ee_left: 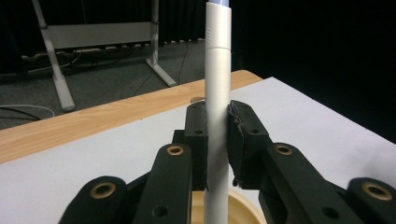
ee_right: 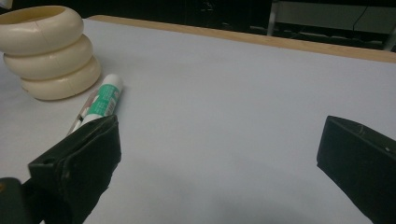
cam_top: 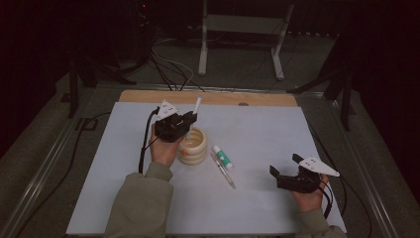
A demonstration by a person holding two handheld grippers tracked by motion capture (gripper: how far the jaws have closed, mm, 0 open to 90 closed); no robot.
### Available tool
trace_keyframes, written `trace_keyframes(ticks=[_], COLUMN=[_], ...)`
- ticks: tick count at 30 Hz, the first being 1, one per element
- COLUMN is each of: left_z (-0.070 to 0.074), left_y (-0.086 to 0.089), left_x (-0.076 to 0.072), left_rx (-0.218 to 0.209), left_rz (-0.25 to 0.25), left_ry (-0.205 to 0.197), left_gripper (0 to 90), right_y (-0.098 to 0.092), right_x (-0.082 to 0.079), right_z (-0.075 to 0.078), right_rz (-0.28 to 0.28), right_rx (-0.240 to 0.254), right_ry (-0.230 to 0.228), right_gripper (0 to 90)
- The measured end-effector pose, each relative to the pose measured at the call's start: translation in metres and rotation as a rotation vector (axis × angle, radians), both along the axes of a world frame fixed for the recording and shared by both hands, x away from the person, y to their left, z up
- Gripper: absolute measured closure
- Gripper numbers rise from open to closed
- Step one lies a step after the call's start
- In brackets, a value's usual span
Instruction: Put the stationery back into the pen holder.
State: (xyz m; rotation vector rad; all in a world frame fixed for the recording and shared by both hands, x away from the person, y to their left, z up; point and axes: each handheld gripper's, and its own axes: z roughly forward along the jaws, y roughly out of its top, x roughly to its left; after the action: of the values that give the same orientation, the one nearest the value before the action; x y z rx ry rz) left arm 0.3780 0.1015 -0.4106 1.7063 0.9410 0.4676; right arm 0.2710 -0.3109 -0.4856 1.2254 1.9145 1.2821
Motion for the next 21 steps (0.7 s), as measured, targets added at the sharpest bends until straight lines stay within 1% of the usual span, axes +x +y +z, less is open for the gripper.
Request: trace_keyframes(ticks=[7,15,19,21], left_z=[-0.006,-0.014,-0.016,-0.016], left_y=[-0.004,-0.003,-0.003,-0.003], left_x=[0.0,0.001,0.001,0.001], left_rx=[0.002,0.006,0.026,0.028], left_rz=[-0.007,-0.009,-0.016,-0.017], left_ry=[0.004,0.024,0.03,0.033], left_gripper=[79.3,79.3,79.3,79.3], right_y=[0.0,0.0,0.0,0.0], right_x=[0.0,0.0,0.0,0.0], right_z=[0.0,0.0,0.0,0.0], right_rz=[-0.001,-0.003,-0.002,-0.002], right_rx=[0.001,0.001,0.001,0.0], right_ry=[0.001,0.002,0.003,0.004], right_gripper=[0.2,0.2,0.2,0.2])
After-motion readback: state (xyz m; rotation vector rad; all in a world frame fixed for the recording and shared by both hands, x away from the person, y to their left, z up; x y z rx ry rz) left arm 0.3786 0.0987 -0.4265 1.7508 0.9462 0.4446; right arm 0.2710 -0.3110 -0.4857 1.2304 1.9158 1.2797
